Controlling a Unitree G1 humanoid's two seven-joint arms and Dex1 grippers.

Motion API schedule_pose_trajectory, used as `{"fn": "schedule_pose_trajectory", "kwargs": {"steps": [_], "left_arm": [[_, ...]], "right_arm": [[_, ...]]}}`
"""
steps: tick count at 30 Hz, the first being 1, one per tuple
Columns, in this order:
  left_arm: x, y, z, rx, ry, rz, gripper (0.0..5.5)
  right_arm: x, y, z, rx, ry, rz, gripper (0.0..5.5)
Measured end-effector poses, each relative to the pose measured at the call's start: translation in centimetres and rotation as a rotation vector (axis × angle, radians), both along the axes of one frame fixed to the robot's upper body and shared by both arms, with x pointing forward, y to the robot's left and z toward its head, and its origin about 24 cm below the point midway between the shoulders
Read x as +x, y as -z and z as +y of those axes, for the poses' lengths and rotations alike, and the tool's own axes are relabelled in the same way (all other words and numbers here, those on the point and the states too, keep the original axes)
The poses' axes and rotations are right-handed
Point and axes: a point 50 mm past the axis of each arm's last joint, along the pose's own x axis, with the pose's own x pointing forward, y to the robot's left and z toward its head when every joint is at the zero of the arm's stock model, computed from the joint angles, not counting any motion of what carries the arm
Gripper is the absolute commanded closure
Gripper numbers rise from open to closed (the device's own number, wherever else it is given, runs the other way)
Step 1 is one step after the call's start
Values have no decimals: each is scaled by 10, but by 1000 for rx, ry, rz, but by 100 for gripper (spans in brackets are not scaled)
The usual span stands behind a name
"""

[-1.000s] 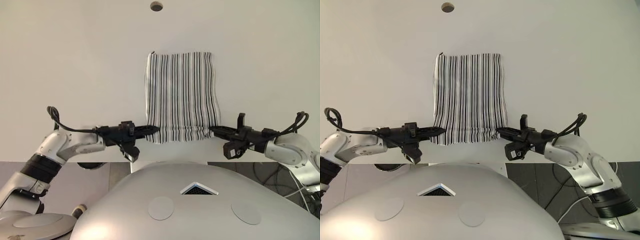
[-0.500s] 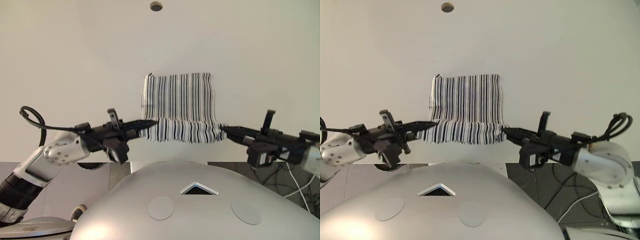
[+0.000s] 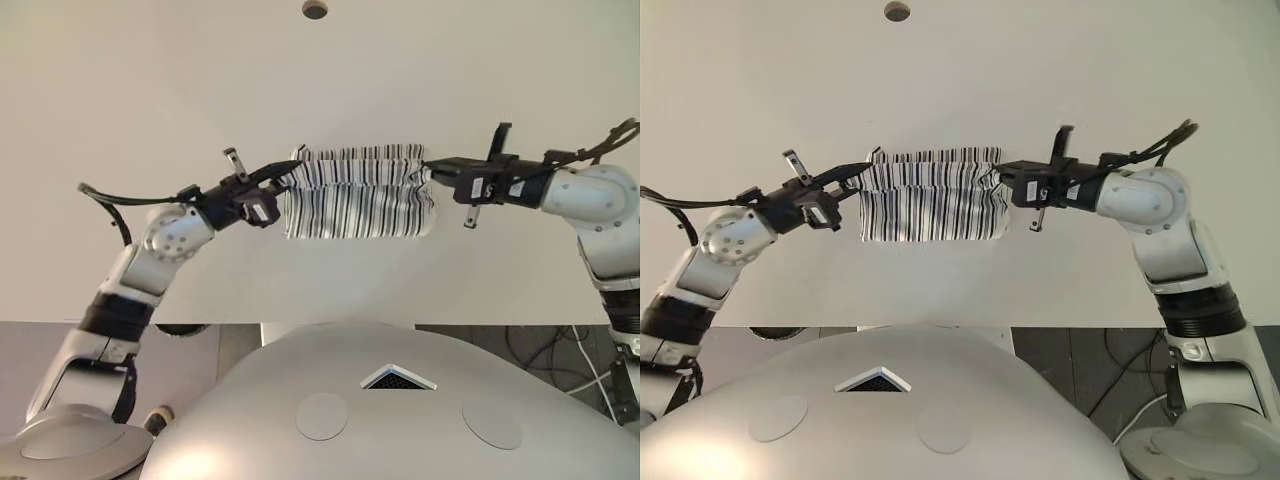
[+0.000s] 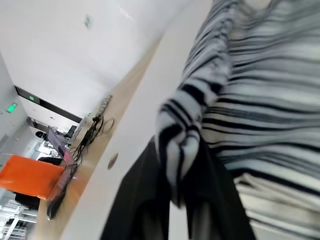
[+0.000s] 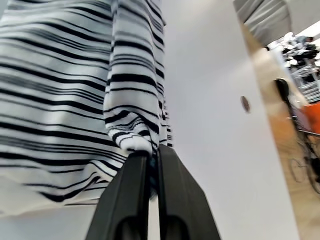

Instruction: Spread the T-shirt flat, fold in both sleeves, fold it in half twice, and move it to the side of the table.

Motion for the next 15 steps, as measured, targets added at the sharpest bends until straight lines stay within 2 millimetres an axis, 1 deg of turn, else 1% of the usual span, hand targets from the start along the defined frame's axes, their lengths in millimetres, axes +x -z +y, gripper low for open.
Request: {"fn": "schedule_pose_trajectory", "kwargs": {"steps": [1,2,3,4,8,11,13,15], "left_arm": [[6,6,2,26,-15,19,443],[11,12,3,34,-26,41,422],[14,17,2,52,-27,54,413],[16,21,1,60,-23,60,386],[28,29,-3,51,-30,29,323],[29,32,-3,32,-55,3,279],[31,32,-3,2,-94,-11,245],[36,30,-1,-45,-156,-15,245]], "right_arm": [[2,3,-1,-4,5,11,543],[5,6,0,0,10,20,504],[8,7,4,7,6,13,495],[11,8,5,-5,2,8,466],[26,15,10,22,55,-29,398],[33,15,12,104,136,-68,394],[41,12,6,189,253,-74,394],[48,6,1,261,342,-78,394]]}}
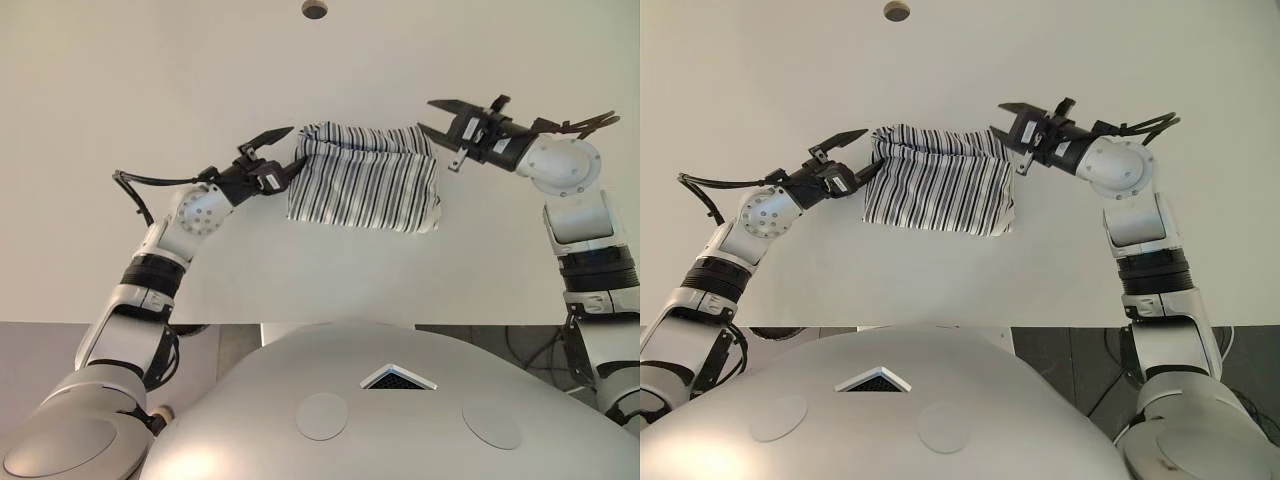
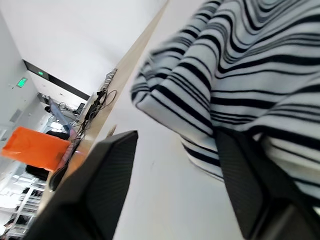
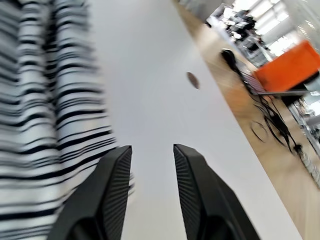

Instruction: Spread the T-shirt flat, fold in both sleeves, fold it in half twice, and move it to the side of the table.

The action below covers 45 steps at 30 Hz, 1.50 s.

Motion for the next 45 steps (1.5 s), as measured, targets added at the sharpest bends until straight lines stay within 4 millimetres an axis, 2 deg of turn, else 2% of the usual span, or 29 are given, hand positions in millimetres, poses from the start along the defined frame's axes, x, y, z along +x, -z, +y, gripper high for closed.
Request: {"fn": "schedule_pose_trajectory", "kwargs": {"steps": [3,6,9,11,13,16,20,24,26,29,31,34,35,37,39,43,45], "left_arm": [[9,-12,7,-134,-127,-10,245],[18,-41,0,-383,-204,-48,245],[13,-58,-5,-509,-199,-20,245],[7,-65,-9,-524,-176,-25,245],[4,-71,-12,-521,-157,-50,245],[2,-75,-11,-498,-162,-84,245],[-3,-79,-12,-482,-163,-126,245],[-9,-80,-14,-480,-169,-144,245],[-12,-80,-14,-472,-176,-150,245],[-17,-78,-14,-481,-194,-152,245],[-21,-77,-13,-475,-217,-160,245],[-24,-79,-9,-489,-258,-192,245],[-24,-82,-7,-502,-271,-219,245],[-26,-91,-7,-528,-271,-281,245],[-27,-94,-7,-525,-276,-318,245],[-27,-96,-3,-520,-298,-342,245],[-27,-96,-3,-530,-307,-347,245]], "right_arm": [[3,-1,-6,64,79,21,394],[-1,-2,0,158,90,20,394],[-17,-6,26,287,-62,46,394],[-27,-3,45,323,-181,93,394],[-37,9,60,325,-263,171,394],[-40,26,74,310,-334,259,394],[-25,57,75,192,-307,369,394],[11,62,71,165,-203,370,394],[21,65,55,189,-108,388,394],[24,69,10,266,78,416,394],[21,69,-39,328,271,429,394],[5,58,-143,350,791,340,394],[0,57,-159,345,887,323,394],[-4,57,-172,352,987,296,394],[-1,57,-171,348,1002,285,394],[6,58,-161,363,993,269,394],[14,56,-148,412,954,264,394]]}}
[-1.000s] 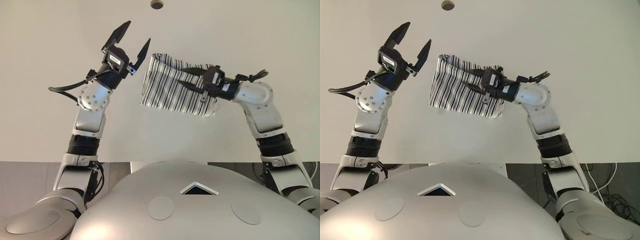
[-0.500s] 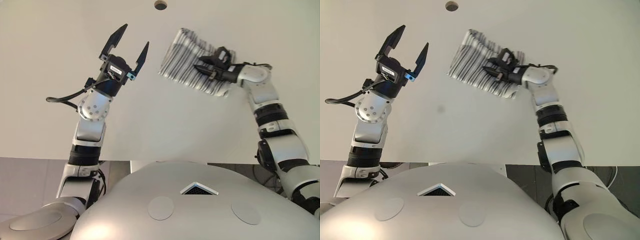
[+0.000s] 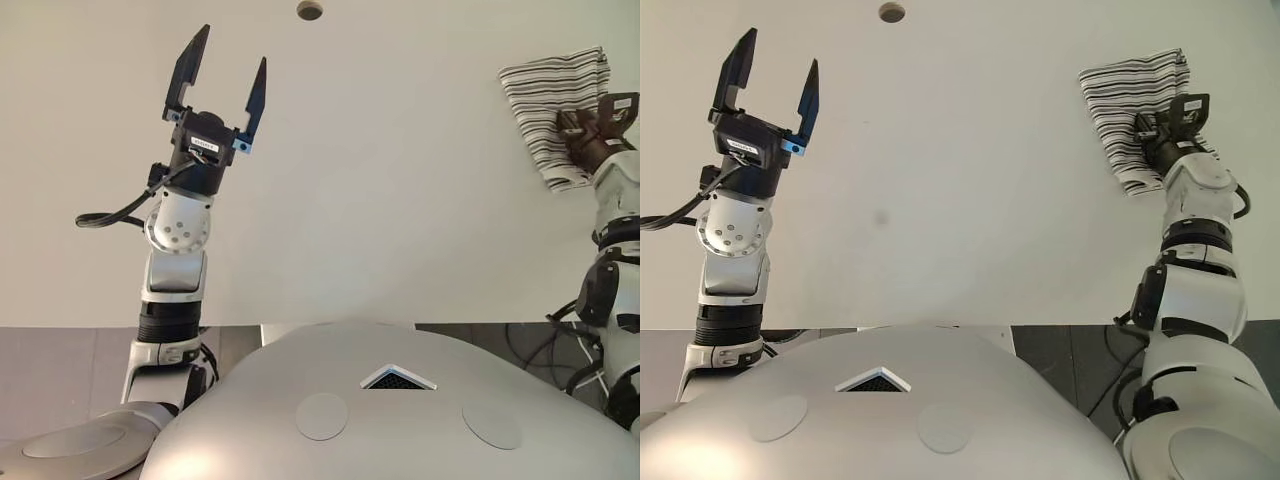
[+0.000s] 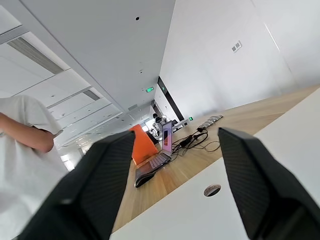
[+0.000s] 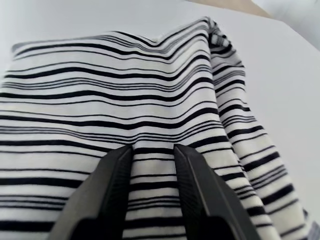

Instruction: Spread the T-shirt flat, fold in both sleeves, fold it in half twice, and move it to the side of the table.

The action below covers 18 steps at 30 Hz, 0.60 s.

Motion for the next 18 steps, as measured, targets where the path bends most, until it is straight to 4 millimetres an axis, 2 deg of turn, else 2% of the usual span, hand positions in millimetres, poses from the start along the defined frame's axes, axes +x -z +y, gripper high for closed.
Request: {"fn": "schedule_pose_trajectory", "kwargs": {"steps": [3,7,8,11,12,13,14,18], "left_arm": [[1,-1,0,-26,-20,-9,245],[4,-6,6,-71,-82,-45,245],[5,-9,8,-92,-113,-64,245],[11,-15,14,-147,-193,-115,245],[13,-14,16,-169,-241,-132,245],[16,-10,14,-184,-271,-136,245],[17,-7,11,-180,-268,-140,245],[17,8,-2,-223,-198,-147,245]], "right_arm": [[13,-17,31,95,-50,-147,394],[18,-66,69,93,-71,-432,394],[14,-79,87,107,-84,-519,394],[1,-102,137,103,-129,-694,394],[-9,-110,162,90,-143,-804,394],[-19,-111,184,120,-167,-880,394],[-25,-106,196,135,-181,-901,394],[-44,-84,216,279,-240,-901,394]]}}
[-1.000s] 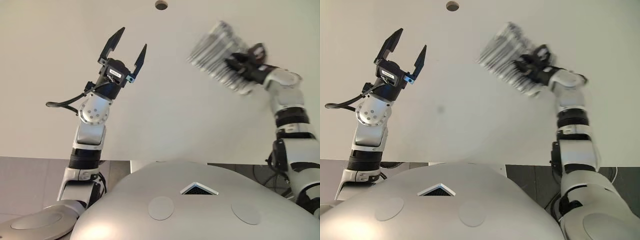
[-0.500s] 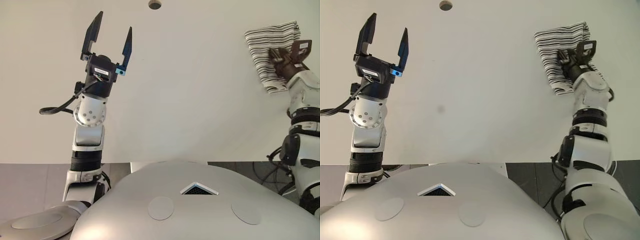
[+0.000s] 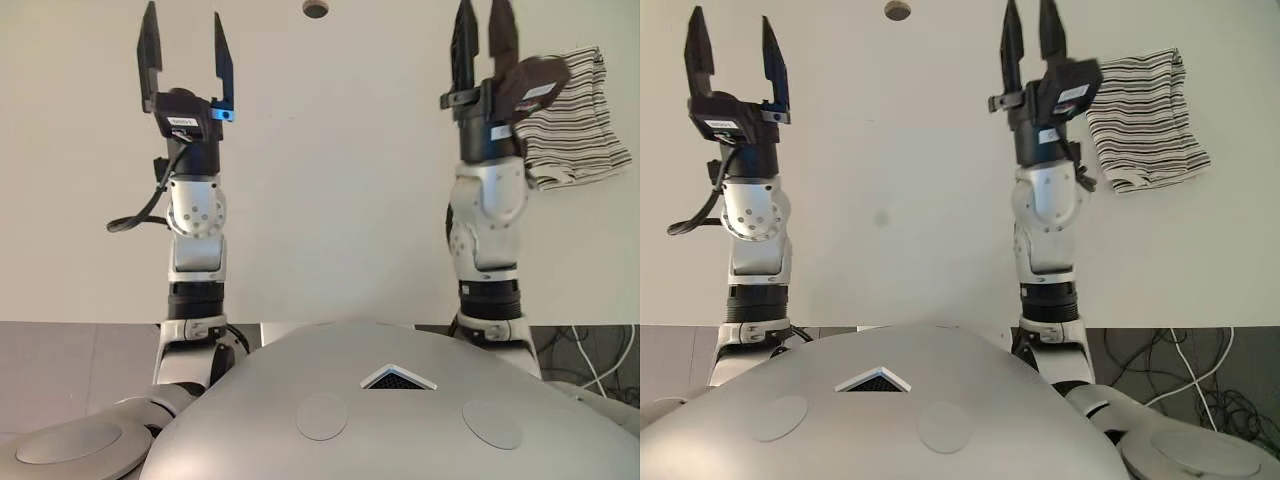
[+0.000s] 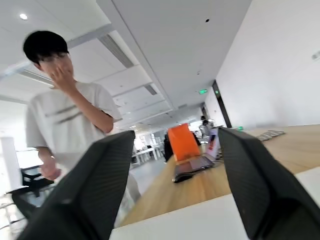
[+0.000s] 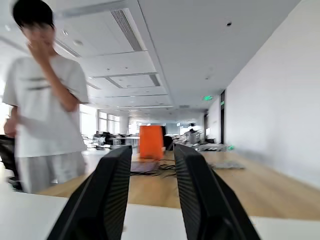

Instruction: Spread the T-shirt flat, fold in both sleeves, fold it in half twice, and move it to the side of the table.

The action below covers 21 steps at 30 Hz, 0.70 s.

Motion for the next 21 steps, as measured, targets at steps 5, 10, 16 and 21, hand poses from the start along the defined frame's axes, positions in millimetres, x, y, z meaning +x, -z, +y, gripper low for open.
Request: {"fn": "schedule_pose_trajectory", "kwargs": {"steps": [5,10,16,21], "left_arm": [[0,25,-18,-88,86,-13,245],[-1,43,-20,-51,81,3,245],[1,40,-23,-53,55,-46,242],[-2,41,-24,-31,47,-48,242]], "right_arm": [[-7,16,4,-98,-1,-92,394],[-11,38,4,-238,14,-150,394],[-14,42,1,-246,3,-195,300],[-16,44,2,-251,-18,-198,216]]}}
